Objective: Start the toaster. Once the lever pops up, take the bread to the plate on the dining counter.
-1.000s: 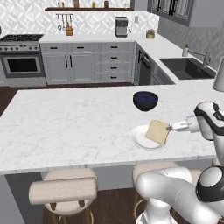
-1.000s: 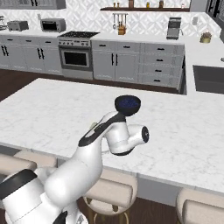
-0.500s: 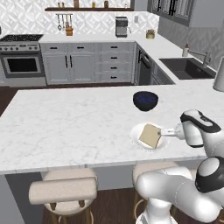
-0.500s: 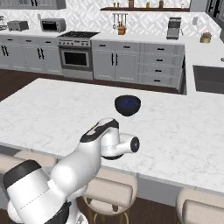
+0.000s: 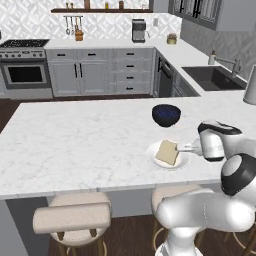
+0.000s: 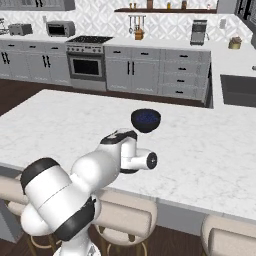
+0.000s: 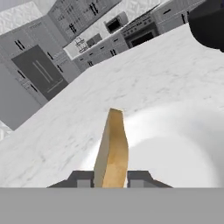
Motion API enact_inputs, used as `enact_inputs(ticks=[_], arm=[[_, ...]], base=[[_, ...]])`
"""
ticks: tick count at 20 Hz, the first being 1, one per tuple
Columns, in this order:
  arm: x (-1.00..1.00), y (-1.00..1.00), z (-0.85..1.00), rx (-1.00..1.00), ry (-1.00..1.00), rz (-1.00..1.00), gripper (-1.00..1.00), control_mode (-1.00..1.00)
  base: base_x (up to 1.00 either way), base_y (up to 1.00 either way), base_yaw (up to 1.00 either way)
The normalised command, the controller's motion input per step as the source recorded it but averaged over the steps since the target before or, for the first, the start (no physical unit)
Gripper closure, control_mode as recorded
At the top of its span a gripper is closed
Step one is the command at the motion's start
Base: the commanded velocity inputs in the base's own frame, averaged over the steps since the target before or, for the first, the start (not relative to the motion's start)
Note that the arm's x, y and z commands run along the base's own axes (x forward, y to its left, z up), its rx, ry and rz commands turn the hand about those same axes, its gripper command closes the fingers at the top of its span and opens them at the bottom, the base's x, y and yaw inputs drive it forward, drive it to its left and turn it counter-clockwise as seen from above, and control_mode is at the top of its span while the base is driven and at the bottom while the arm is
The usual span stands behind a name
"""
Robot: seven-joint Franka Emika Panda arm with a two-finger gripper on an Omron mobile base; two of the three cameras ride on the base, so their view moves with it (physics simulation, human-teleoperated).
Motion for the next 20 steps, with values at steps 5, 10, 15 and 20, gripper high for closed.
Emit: enact_inputs(ticks=[5, 10, 15, 20], arm=[[0.01, -0.01, -0.07, -0.01, -0.01, -0.08, -1.0, -1.0], [0.0, -0.01, 0.01, -0.09, 0.0, -0.14, -1.0, -1.0], [0.0, 0.0, 0.13, -0.22, 0.0, -0.15, -1.0, -1.0], [0.0, 0.0, 0.18, -0.32, 0.0, -0.17, -1.0, -1.0]], base=[[0.0, 0.0, 0.0], [0.0, 0.0, 0.0], [0.0, 0.0, 0.0], [0.0, 0.0, 0.0]])
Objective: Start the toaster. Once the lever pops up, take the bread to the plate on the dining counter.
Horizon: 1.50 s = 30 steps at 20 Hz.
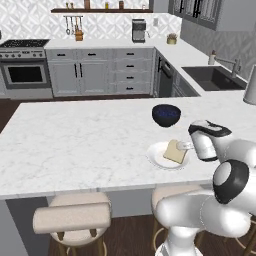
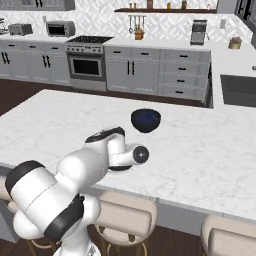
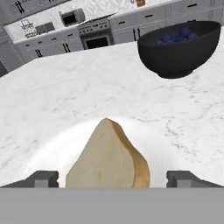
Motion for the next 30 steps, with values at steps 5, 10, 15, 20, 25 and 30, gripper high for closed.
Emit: enact_inputs(ticks=[5, 10, 15, 20, 25, 30], arm=[[0.1, 0.0, 0.06, -0.34, 0.07, -0.16, -1.0, -1.0], [0.23, 0.0, 0.02, -0.34, 0.11, -0.14, -1.0, -1.0], [0.0, -0.14, 0.23, -0.32, 0.01, -0.21, -1.0, -1.0], [-0.06, -0.16, 0.52, -0.29, 0.0, -0.22, -1.0, -1.0], [0.0, -0.09, 0.56, -0.18, 0.01, -0.13, -1.0, -1.0], [-0.04, 0.0, 0.51, -0.07, 0.01, 0.0, -1.0, -1.0]], base=[[0.0, 0.0, 0.0], [0.0, 0.0, 0.0], [0.0, 0.0, 0.0], [0.0, 0.0, 0.0], [0.0, 0.0, 0.0], [0.0, 0.0, 0.0]])
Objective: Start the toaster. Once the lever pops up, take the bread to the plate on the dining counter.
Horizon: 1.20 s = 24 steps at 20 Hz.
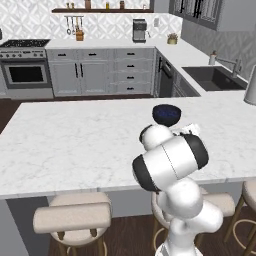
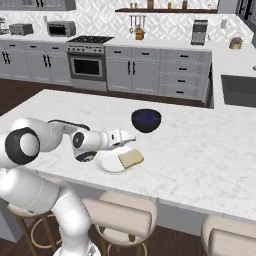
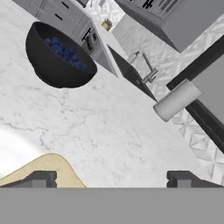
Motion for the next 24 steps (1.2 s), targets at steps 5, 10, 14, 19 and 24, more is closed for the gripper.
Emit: enact_inputs(ticks=[5, 10, 14, 19, 24], arm=[[-0.74, 0.0, 0.92, -0.02, -0.01, 0.0, -1.0, -1.0], [-1.0, 0.07, 0.82, 0.13, 0.08, 0.0, -1.0, -1.0], [-1.0, 0.16, 0.77, 0.22, 0.14, 0.0, -1.0, -1.0], [-1.0, 0.27, 0.75, 0.21, 0.1, 0.0, -1.0, -1.0], [-0.97, 0.28, 0.87, 0.11, 0.02, 0.0, -1.0, -1.0]], base=[[0.0, 0.0, 0.0], [0.0, 0.0, 0.0], [0.0, 0.0, 0.0], [0.0, 0.0, 0.0], [0.0, 0.0, 0.0]])
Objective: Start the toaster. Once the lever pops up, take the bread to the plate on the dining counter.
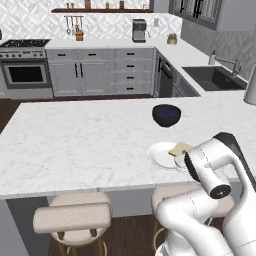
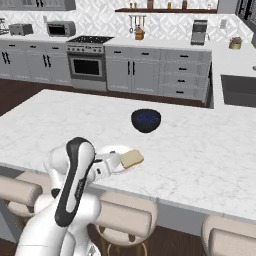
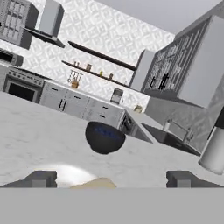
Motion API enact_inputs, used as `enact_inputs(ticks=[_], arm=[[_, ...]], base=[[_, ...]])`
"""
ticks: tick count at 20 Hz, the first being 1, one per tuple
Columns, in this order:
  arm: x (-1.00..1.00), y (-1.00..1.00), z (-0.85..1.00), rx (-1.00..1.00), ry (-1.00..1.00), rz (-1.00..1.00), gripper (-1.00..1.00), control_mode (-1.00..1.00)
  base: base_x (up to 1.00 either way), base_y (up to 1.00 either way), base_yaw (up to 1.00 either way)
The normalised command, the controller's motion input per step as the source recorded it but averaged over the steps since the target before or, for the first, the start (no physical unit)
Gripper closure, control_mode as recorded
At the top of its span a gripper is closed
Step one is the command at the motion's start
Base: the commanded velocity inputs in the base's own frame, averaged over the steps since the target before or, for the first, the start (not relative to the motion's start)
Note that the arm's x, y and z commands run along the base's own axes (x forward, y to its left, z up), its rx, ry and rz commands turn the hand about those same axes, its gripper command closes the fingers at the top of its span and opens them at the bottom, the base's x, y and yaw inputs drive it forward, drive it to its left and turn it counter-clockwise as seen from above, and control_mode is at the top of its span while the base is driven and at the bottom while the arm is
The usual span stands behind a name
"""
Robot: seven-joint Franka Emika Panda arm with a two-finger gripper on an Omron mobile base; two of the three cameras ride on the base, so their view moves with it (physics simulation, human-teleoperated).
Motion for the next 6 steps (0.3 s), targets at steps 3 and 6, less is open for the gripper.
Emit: enact_inputs(ticks=[3, 6], arm=[[-0.89, 0.16, 1.0, 0.06, 0.0, 0.0, -1.0, -1.0], [-0.92, 0.17, 1.0, 0.02, -0.01, 0.0, -1.0, -1.0]], base=[[0.0, 0.0, 0.0], [0.0, 0.0, 0.0]])
